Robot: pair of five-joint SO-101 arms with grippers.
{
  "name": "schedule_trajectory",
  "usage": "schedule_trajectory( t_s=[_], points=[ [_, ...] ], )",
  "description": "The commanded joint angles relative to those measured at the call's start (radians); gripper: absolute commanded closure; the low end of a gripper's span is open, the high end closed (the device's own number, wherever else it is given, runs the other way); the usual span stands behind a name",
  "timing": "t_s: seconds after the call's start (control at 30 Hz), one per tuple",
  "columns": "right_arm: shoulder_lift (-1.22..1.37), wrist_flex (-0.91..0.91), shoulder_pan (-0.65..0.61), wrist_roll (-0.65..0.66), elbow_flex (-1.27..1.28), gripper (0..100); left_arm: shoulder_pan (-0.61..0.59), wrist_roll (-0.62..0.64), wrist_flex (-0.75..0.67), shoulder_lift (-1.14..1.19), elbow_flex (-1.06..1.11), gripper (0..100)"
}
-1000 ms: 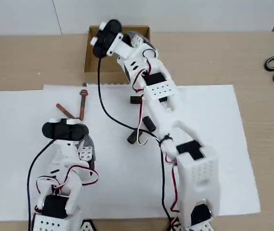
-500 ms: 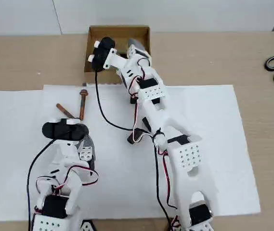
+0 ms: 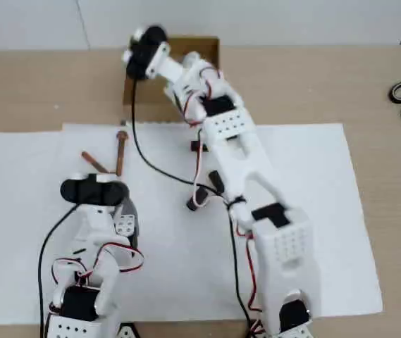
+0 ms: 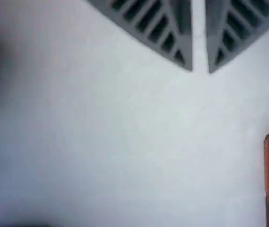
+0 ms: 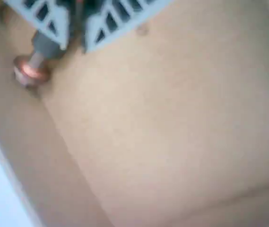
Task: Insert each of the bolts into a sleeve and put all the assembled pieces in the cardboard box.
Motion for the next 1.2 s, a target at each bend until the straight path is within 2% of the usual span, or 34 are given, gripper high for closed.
schedule_trajectory(
  t_s=[0.0, 0.23, 0.6, 0.7, 0.87, 1.17],
  points=[
    [-0.176, 0.165, -0.007, -0.103, -0.055, 99.5, -0.009, -0.002, -0.003, -0.011, -0.005, 99],
    [-0.335, 0.552, -0.007, -0.238, -0.055, 99.5, -0.009, -0.002, -0.003, -0.011, -0.005, 99],
    [-0.509, 1.02, -0.007, -0.485, -0.055, 99.5, -0.012, 0.0, -0.003, -0.011, -0.005, 99],
    [-0.545, 1.122, -0.007, -0.548, -0.054, 99.5, -0.075, 0.0, -0.005, -0.011, -0.005, 99],
    [-0.621, 1.145, -0.007, -0.609, -0.029, 99.5, -0.118, 0.034, -0.006, -0.011, -0.004, 99],
    [-0.774, 1.138, -0.041, -0.611, 0.267, 99.2, -0.118, 0.031, -0.006, -0.011, -0.004, 99]
  ],
)
